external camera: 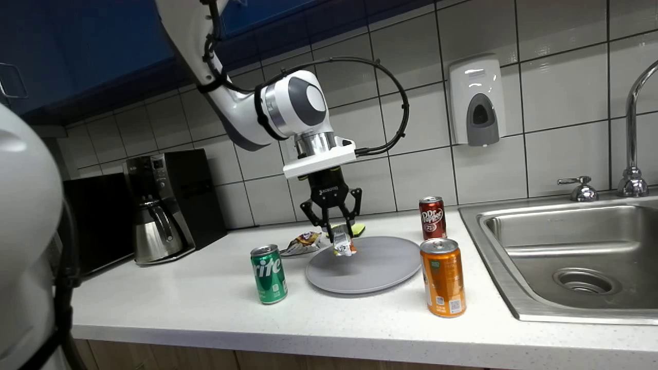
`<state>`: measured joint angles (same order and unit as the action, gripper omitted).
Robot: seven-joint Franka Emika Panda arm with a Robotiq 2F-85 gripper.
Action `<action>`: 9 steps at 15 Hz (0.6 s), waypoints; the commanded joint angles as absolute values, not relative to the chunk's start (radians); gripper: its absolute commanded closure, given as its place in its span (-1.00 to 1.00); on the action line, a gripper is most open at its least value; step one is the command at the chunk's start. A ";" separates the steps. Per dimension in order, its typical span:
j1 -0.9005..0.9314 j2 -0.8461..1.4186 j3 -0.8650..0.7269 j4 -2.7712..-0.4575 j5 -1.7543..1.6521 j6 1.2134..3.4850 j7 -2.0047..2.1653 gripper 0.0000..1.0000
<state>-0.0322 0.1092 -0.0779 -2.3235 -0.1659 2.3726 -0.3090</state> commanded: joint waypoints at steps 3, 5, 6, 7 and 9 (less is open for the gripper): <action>-0.082 0.119 -0.086 -2.229 -0.128 2.312 -0.360 0.66; -0.094 0.136 -0.093 -2.191 -0.119 2.299 -0.375 0.66; -0.099 0.145 -0.095 -2.171 -0.115 2.292 -0.380 0.66; -0.104 0.159 -0.097 -2.149 -0.113 2.285 -0.385 0.66; -0.111 0.188 -0.098 -2.105 -0.112 2.273 -0.386 0.66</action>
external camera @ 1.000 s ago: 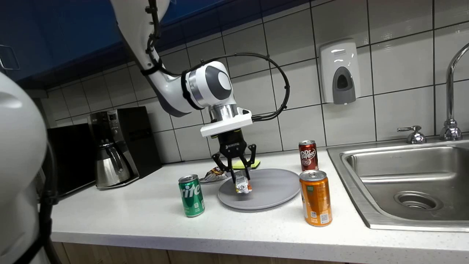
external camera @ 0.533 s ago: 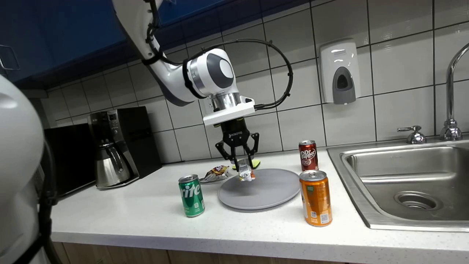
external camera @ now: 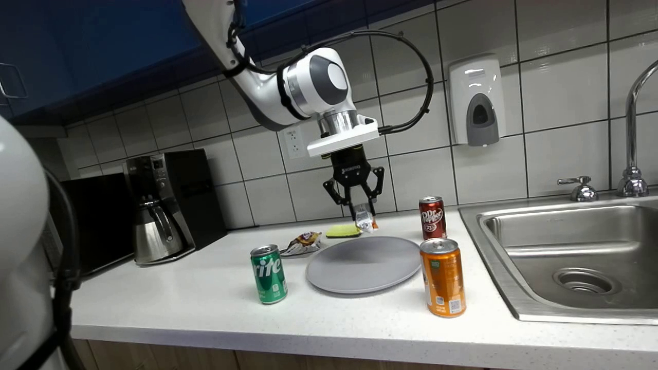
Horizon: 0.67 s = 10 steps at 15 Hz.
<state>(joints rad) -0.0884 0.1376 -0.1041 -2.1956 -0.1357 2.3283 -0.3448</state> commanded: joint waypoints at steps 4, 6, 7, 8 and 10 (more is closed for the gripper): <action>-0.121 0.266 -0.096 -1.992 -0.115 2.236 -0.378 0.66; -0.124 0.309 -0.095 -1.929 -0.121 2.220 -0.369 0.66; -0.126 0.331 -0.094 -1.897 -0.121 2.209 -0.368 0.66; -0.129 0.352 -0.093 -1.865 -0.121 2.198 -0.365 0.66; -0.134 0.395 -0.091 -1.802 -0.119 2.175 -0.364 0.66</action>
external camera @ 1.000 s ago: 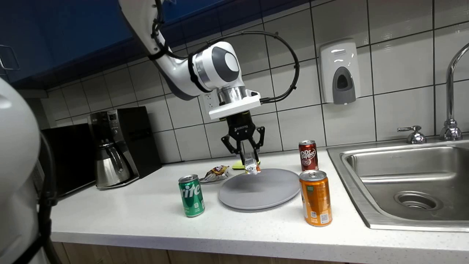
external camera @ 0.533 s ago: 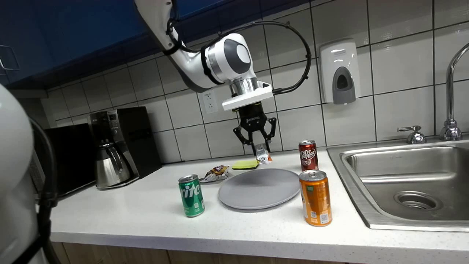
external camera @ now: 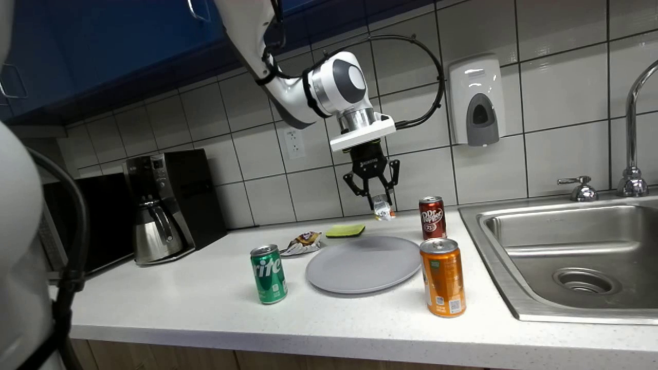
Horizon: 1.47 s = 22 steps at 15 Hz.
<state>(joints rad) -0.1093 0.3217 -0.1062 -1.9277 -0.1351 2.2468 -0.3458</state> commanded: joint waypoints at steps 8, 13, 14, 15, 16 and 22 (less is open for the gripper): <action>-0.146 0.576 -0.081 -1.536 -0.121 2.057 -0.358 0.66; -0.136 0.682 -0.068 -1.375 -0.131 1.969 -0.352 0.66; -0.137 0.703 -0.064 -1.346 -0.129 1.955 -0.353 0.66; -0.138 0.724 -0.063 -1.317 -0.129 1.940 -0.353 0.66; -0.139 0.741 -0.061 -1.294 -0.128 1.927 -0.354 0.66; -0.144 0.838 -0.058 -1.170 -0.127 1.848 -0.356 0.66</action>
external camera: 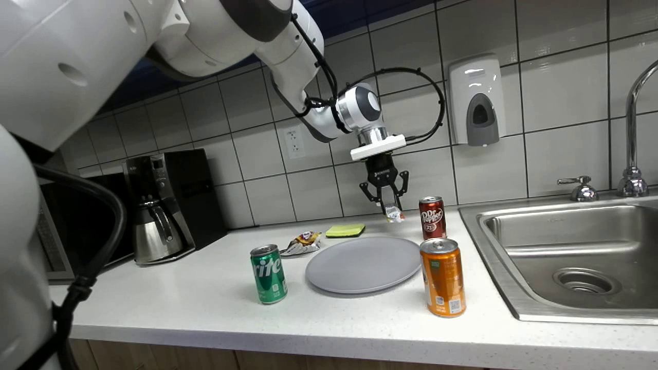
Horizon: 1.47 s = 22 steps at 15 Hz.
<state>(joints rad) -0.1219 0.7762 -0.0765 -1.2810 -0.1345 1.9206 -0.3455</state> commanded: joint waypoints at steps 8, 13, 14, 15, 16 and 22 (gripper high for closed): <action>-0.160 0.921 -0.059 -1.057 -0.127 1.793 -0.360 0.66; -0.160 0.950 -0.061 -1.006 -0.131 1.764 -0.358 -0.62; -0.160 0.955 -0.061 -0.997 -0.130 1.762 -0.358 -0.79; -0.161 0.959 -0.060 -0.990 -0.129 1.766 -0.359 -0.92; -0.162 0.962 -0.058 -0.984 -0.127 1.770 -0.359 -0.99; -0.154 0.890 -0.051 -1.078 -0.122 1.827 -0.348 -1.00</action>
<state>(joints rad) -0.1434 0.9481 -0.0748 -1.0205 -0.1340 1.8100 -0.3455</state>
